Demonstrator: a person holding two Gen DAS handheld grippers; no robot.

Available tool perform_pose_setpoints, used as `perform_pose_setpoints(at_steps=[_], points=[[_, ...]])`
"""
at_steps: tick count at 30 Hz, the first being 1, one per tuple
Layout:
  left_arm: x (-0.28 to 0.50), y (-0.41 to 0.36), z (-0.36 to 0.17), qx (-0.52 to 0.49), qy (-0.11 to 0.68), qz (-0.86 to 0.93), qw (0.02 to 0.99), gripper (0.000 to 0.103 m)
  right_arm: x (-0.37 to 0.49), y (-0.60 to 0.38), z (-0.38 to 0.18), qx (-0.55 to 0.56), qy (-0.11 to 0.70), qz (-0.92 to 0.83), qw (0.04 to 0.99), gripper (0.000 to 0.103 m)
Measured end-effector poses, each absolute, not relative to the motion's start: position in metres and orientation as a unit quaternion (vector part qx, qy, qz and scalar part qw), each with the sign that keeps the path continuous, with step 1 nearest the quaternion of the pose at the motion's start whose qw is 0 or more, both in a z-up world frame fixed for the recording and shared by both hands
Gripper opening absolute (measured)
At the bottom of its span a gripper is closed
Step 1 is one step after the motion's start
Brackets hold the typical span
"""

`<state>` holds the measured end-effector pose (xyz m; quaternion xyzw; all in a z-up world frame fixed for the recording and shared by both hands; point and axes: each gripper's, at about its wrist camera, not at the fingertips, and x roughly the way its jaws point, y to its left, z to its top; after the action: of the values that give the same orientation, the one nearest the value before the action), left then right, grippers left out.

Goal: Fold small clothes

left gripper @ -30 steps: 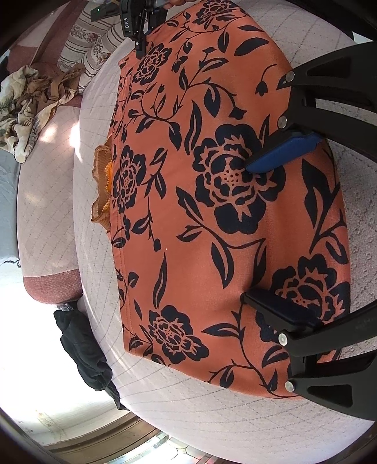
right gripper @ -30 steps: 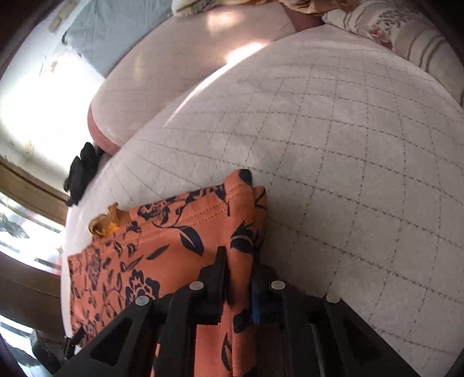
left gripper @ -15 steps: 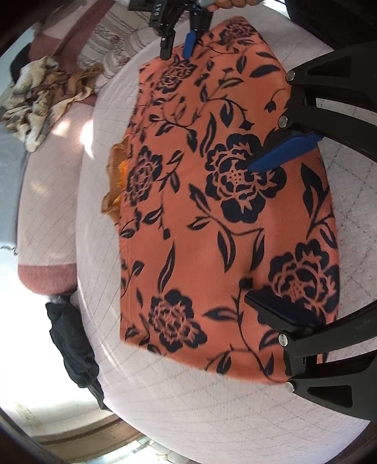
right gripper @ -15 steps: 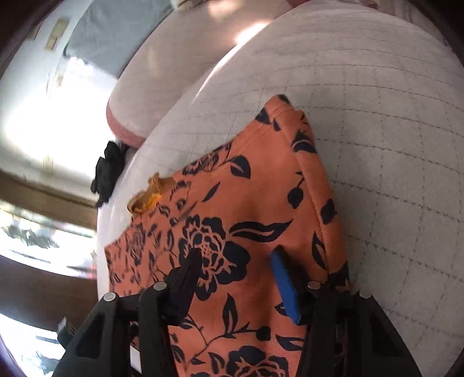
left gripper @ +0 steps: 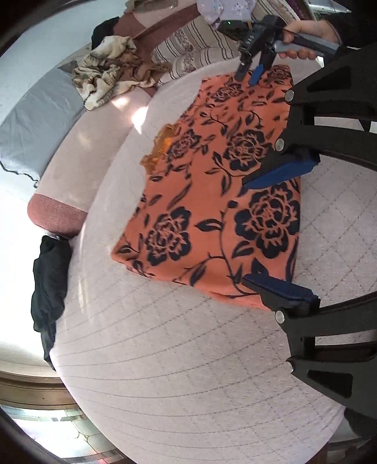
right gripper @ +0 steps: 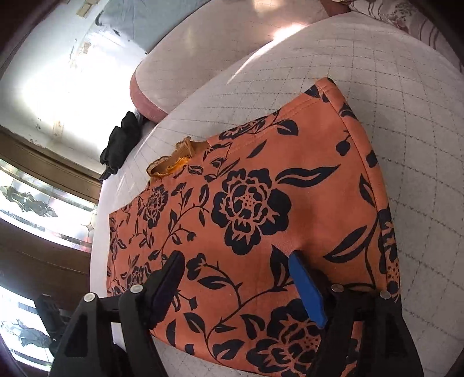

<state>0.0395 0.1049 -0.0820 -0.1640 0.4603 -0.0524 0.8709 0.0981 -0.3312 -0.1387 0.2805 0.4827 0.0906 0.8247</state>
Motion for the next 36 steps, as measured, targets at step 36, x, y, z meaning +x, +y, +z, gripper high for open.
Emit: perform_pose_setpoints(at_steps=[36], points=[[0.121, 0.100, -0.089, -0.097, 0.470, -0.014, 0.877, 0.045, 0.121, -0.350, -0.120, 0.335, 0.459, 0.125, 0.814, 0.079]])
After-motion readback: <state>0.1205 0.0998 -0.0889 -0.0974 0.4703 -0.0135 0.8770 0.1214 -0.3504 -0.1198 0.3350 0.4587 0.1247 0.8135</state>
